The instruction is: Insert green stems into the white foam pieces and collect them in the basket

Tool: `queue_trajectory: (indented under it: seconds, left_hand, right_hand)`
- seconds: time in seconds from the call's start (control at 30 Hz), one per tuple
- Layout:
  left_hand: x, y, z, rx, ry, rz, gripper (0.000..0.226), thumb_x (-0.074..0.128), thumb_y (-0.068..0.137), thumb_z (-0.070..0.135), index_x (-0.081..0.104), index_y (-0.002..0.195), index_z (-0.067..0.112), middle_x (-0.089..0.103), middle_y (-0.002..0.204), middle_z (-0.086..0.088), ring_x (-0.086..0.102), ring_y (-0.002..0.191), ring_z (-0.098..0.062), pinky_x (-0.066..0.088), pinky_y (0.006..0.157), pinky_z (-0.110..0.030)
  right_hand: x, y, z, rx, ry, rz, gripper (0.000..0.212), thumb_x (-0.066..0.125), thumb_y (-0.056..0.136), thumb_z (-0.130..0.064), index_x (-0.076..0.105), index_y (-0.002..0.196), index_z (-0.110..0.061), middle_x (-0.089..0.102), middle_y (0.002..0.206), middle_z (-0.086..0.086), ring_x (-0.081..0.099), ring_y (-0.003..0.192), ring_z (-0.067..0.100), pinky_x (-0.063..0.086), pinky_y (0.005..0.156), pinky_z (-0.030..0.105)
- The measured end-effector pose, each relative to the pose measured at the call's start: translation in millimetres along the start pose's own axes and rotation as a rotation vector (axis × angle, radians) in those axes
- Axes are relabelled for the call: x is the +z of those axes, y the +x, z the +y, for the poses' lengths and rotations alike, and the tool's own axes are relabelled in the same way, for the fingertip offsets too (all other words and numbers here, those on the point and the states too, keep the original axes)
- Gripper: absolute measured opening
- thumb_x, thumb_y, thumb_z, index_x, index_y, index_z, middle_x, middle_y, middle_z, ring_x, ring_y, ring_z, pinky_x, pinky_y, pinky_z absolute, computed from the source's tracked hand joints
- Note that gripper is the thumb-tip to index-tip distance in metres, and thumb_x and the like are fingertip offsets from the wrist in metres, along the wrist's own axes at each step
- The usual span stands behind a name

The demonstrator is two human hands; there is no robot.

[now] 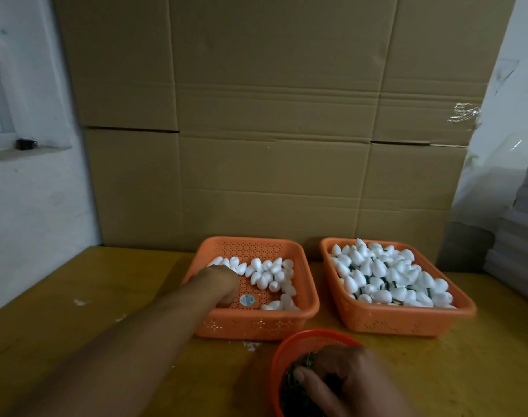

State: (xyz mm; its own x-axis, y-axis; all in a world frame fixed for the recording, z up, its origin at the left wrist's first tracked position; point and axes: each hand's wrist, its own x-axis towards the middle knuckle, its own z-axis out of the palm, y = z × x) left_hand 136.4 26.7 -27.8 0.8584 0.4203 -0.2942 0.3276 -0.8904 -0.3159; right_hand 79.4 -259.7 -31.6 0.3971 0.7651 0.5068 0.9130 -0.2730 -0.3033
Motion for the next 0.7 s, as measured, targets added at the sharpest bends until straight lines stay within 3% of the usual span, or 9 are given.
queue_trajectory:
  seconds: [0.17, 0.33, 0.5, 0.6, 0.67, 0.7]
  left_hand:
    - [1.5, -7.0, 5.1, -0.010, 0.074, -0.022, 0.102, 0.055, 0.098, 0.002, -0.031, 0.150, 0.018, -0.030, 0.163, -0.006, -0.021, 0.152, -0.023, -0.001, 0.122, -0.036]
    - [1.6, -16.3, 7.7, -0.024, 0.077, 0.010, 0.099, 0.056, 0.100, 0.009, -0.029, 0.152, 0.018, -0.027, 0.164, -0.006, -0.017, 0.153, -0.023, 0.000, 0.122, -0.035]
    - [-1.8, -16.2, 4.1, 0.032, -0.028, 0.042, 0.092, 0.052, 0.099, 0.003, -0.019, 0.156, 0.016, -0.018, 0.166, -0.008, -0.013, 0.154, -0.024, -0.001, 0.122, -0.036]
    - [-4.1, -14.7, 0.3, 0.094, -0.117, 0.131, 0.080, 0.050, 0.098, 0.005, 0.001, 0.160, 0.016, -0.001, 0.168, -0.011, 0.003, 0.155, -0.027, 0.005, 0.125, -0.037]
    - [-6.6, -20.1, -0.6, 0.111, -0.280, 0.198, 0.063, 0.052, 0.097, 0.011, 0.030, 0.156, 0.018, 0.022, 0.164, -0.010, 0.025, 0.150, -0.028, 0.024, 0.122, -0.036]
    - [-8.3, -23.7, -0.8, 0.111, -0.374, 0.243, 0.049, 0.055, 0.096, 0.014, 0.050, 0.144, 0.019, 0.039, 0.156, -0.009, 0.040, 0.141, -0.026, 0.036, 0.115, -0.035]
  right_hand:
    - [2.5, -3.2, 3.1, 0.038, -0.009, 0.012, 0.031, 0.069, 0.084, -0.049, 0.042, 0.068, -0.049, 0.045, 0.068, -0.045, 0.048, 0.061, -0.021, 0.028, 0.056, -0.001]
    - [0.0, -3.4, 1.2, 0.041, 0.015, 0.001, 0.029, 0.067, 0.085, -0.049, 0.043, 0.070, -0.051, 0.047, 0.066, -0.042, 0.052, 0.063, -0.017, 0.030, 0.058, 0.000]
    - [1.2, -4.5, 0.3, 0.050, -0.004, -0.003, 0.027, 0.068, 0.084, -0.049, 0.046, 0.069, -0.046, 0.045, 0.063, -0.041, 0.049, 0.061, -0.018, 0.029, 0.058, 0.000]
    - [2.2, -5.0, 0.1, 0.056, -0.015, -0.011, 0.024, 0.067, 0.084, -0.050, 0.049, 0.072, -0.040, 0.044, 0.063, -0.042, 0.048, 0.061, -0.019, 0.028, 0.058, 0.001]
    - [1.8, -4.4, -0.2, 0.051, -0.021, -0.011, 0.024, 0.067, 0.084, -0.050, 0.050, 0.072, -0.037, 0.043, 0.064, -0.043, 0.047, 0.062, -0.020, 0.028, 0.059, 0.000]
    - [1.7, -4.0, -0.1, 0.046, -0.023, -0.011, 0.024, 0.067, 0.084, -0.050, 0.051, 0.073, -0.036, 0.043, 0.064, -0.044, 0.047, 0.062, -0.021, 0.028, 0.059, 0.000]
